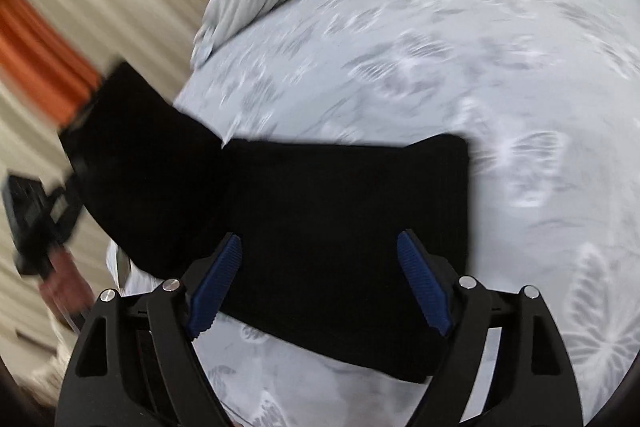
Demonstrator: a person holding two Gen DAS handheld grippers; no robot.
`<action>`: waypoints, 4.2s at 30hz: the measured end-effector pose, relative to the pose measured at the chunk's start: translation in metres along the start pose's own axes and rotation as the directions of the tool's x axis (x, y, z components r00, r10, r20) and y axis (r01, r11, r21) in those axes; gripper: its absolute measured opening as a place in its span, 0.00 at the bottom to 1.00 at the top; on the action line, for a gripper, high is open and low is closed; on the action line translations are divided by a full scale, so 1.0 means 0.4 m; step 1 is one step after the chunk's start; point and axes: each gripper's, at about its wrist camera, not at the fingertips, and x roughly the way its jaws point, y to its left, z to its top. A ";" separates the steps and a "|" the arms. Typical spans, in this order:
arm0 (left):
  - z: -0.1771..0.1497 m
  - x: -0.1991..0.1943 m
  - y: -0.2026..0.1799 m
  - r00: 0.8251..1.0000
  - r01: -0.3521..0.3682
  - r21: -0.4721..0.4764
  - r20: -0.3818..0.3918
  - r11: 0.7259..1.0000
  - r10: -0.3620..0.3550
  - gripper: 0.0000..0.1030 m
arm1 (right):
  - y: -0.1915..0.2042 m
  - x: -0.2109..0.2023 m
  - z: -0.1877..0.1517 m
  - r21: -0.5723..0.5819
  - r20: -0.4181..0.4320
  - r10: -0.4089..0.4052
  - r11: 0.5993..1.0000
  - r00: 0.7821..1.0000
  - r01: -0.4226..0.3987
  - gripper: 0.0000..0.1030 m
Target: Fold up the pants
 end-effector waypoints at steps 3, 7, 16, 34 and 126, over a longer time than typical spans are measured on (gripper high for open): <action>0.007 -0.049 0.047 0.999 -0.031 -0.056 0.033 0.998 0.033 0.11 | 0.103 0.074 -0.010 -0.119 -0.015 -0.044 0.992 0.999 0.042 0.76; 0.004 -0.099 0.081 0.997 -0.056 -0.074 0.042 0.996 0.060 0.11 | 0.278 0.151 -0.041 -0.389 0.001 -0.090 0.918 0.996 0.083 0.75; -0.020 -0.129 0.087 0.995 -0.095 -0.041 0.036 0.995 0.096 0.11 | 0.399 0.309 -0.049 -0.553 -0.004 -0.205 0.816 0.979 0.169 0.08; -0.059 -0.108 0.042 0.996 -0.091 0.053 -0.002 0.994 0.091 0.11 | 0.256 0.135 0.131 -0.015 -0.024 0.398 0.917 0.917 -0.399 0.81; -0.193 0.142 -0.164 0.953 0.196 0.185 -0.268 0.963 -0.143 0.06 | -0.075 0.009 0.040 0.088 -0.132 0.160 0.985 0.978 -0.150 0.31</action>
